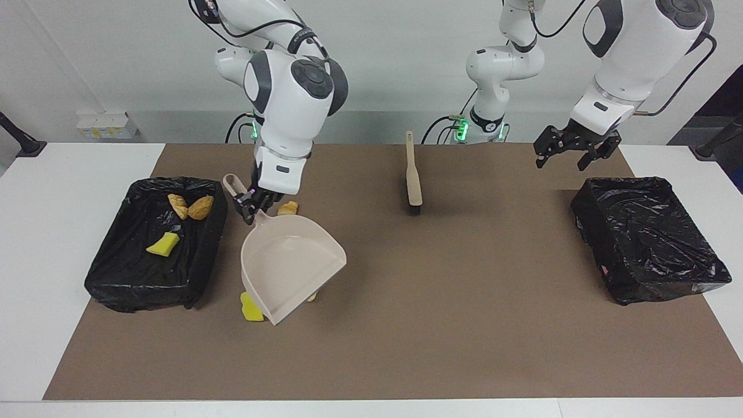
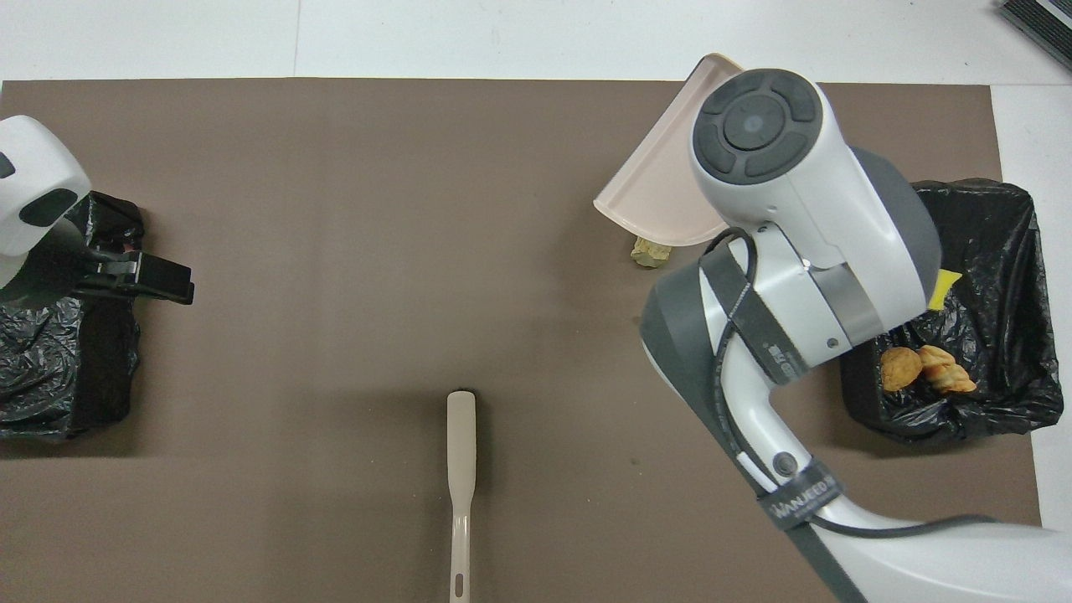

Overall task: Sweep and dump trash in bin
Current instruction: 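Bring the empty dustpan back to the table center with the right gripper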

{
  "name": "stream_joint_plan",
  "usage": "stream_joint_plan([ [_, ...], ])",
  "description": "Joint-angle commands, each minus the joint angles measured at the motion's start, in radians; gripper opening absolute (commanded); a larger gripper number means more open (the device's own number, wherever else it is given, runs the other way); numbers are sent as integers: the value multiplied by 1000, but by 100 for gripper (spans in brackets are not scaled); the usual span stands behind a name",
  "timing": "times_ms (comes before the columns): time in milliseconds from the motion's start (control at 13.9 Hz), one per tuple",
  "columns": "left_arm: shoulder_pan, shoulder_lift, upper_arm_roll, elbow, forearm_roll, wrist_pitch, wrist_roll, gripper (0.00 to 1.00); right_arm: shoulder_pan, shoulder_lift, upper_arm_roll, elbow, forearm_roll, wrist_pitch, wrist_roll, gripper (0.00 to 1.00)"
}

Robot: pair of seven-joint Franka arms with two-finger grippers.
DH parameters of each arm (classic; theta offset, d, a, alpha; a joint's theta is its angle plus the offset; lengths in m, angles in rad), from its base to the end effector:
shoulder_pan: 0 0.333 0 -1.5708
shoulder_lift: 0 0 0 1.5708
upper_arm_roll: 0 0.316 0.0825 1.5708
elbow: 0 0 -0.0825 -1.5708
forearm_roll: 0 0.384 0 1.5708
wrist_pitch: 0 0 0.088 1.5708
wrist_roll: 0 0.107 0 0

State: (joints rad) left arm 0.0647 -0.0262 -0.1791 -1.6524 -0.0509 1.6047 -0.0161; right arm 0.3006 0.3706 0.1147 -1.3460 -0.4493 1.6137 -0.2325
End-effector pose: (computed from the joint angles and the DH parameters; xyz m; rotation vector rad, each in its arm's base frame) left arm 0.5436 -0.0690 0.6032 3.0931 -0.1484 -0.0385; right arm 0.6275 0.2138 0.5176 2.5690 0.9153 -0.0859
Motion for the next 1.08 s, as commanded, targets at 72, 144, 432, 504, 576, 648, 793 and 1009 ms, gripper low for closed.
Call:
stream_joint_plan([
  [72,3,25,0,42,22,-3,2,100,90,210,6,252,139,-61,412,0],
  [144,-2,25,0,42,23,-3,2,100,98,249,8,292,196,-58,514,0],
  [432,-3,19,0,37,22,-5,7,100,181,365,11,367,339,44,776,0],
  [504,-3,17,0,34,22,-6,7,100,201,390,13,367,356,82,821,0],
  [576,-3,16,0,31,22,-9,7,100,218,402,14,369,368,103,835,0],
  [648,-3,14,0,31,22,-9,7,100,238,413,14,369,371,113,846,0],
  [793,-3,12,0,28,22,-11,7,100,271,431,16,367,397,161,926,0],
  [1009,-2,12,0,28,22,-15,4,100,313,462,20,367,419,248,966,0],
])
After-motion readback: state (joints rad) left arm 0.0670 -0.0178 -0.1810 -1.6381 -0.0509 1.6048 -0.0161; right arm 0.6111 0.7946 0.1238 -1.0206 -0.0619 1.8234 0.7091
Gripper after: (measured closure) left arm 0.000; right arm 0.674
